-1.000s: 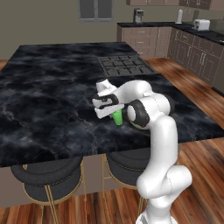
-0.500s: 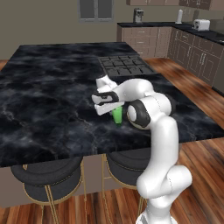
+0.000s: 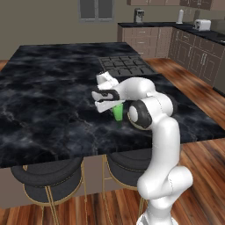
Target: Place the cup inside the bowl on the dining table and move the bowl to any counter.
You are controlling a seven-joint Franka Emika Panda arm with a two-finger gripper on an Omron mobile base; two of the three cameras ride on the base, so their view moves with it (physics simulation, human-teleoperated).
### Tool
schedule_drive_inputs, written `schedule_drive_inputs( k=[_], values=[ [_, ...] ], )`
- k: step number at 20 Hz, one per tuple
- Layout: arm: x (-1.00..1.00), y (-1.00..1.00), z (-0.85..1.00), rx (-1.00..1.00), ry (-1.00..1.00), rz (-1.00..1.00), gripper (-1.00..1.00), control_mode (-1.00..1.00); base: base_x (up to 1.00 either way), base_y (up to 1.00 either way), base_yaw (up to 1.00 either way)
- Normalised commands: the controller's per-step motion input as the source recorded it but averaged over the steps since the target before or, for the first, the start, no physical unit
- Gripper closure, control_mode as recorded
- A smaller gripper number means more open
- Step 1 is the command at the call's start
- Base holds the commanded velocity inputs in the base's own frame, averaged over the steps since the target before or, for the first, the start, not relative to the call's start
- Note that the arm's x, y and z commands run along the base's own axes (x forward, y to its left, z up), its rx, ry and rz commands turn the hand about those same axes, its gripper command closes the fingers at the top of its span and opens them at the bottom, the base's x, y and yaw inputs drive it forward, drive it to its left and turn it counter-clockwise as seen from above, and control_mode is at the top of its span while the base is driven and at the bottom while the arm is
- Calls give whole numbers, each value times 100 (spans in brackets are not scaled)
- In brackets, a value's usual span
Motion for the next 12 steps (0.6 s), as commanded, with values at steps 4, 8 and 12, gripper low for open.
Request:
schedule_drive_inputs(
  k=[4, 8, 12],
  values=[
    [0, 0, 21, 0, -8, 0, 100, -100, 0, 0, 0],
    [-1, 0, 13, 0, -11, 0, 100, -100, 0, 0, 0],
    [0, 0, 14, 0, -13, 0, 100, -100, 0, 0, 0]
  ],
)
